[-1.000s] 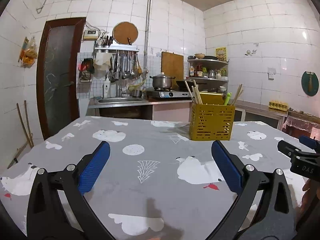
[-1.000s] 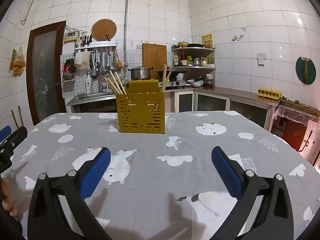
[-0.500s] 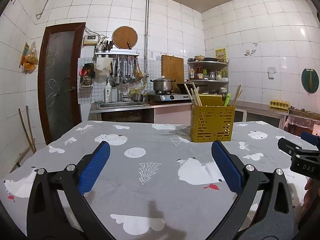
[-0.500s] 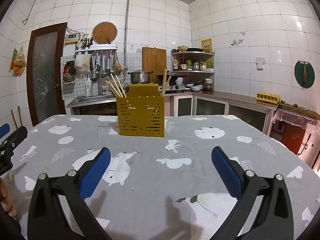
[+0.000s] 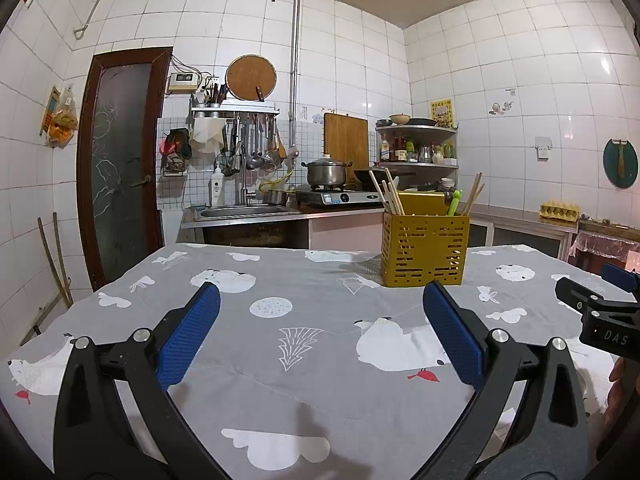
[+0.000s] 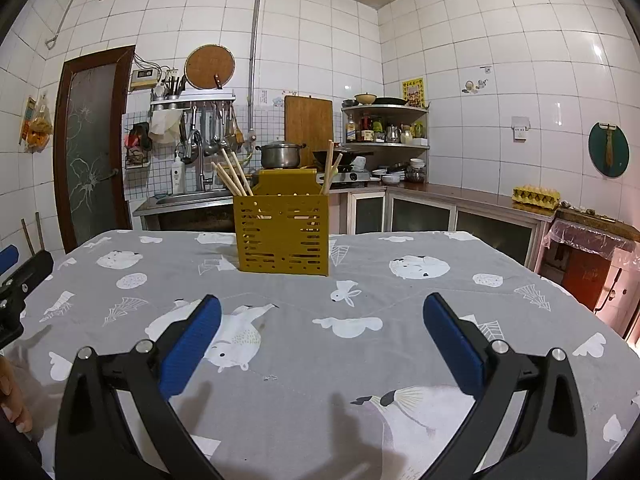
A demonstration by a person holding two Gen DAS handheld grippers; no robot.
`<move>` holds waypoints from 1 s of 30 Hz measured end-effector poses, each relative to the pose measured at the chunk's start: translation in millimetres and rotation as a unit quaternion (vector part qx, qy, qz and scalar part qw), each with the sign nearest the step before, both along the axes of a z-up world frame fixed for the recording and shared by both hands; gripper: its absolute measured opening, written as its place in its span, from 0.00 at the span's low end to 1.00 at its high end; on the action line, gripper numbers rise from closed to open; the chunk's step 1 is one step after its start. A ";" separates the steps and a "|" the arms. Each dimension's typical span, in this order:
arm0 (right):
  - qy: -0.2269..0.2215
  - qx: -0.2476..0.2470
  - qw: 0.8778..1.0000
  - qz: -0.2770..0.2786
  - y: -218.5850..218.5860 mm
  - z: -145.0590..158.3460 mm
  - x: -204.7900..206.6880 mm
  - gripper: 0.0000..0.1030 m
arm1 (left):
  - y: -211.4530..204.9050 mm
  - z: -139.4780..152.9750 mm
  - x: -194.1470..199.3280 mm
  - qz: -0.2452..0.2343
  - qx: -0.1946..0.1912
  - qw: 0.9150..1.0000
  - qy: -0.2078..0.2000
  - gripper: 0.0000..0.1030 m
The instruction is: Organize utensils
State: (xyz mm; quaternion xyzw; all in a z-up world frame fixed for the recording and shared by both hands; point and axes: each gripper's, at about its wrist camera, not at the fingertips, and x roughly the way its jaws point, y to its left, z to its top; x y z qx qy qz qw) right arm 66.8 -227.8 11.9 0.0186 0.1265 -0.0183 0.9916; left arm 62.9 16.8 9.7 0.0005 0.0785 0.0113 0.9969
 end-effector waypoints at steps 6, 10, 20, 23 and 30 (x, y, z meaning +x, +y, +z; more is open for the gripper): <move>0.000 0.001 1.000 0.000 -0.1 -0.3 0.0 0.96 | -0.3 0.4 -0.5 0.000 0.001 1.000 -0.001 0.95; -0.001 -0.001 1.000 -0.001 -0.5 0.0 -0.9 0.96 | -0.4 1.5 -1.4 0.000 0.001 1.000 -0.003 0.95; -0.002 -0.004 1.000 0.000 -1.9 1.3 -1.0 0.96 | -0.8 2.1 -1.8 0.000 0.000 1.000 -0.004 0.95; -0.002 -0.004 1.000 0.000 -1.8 1.1 -1.3 0.96 | -0.7 1.9 -1.9 0.000 0.000 1.000 -0.004 0.95; -0.002 -0.004 1.000 0.000 -2.7 1.4 -1.4 0.96 | -1.1 1.9 -2.5 0.000 0.000 1.000 -0.004 0.95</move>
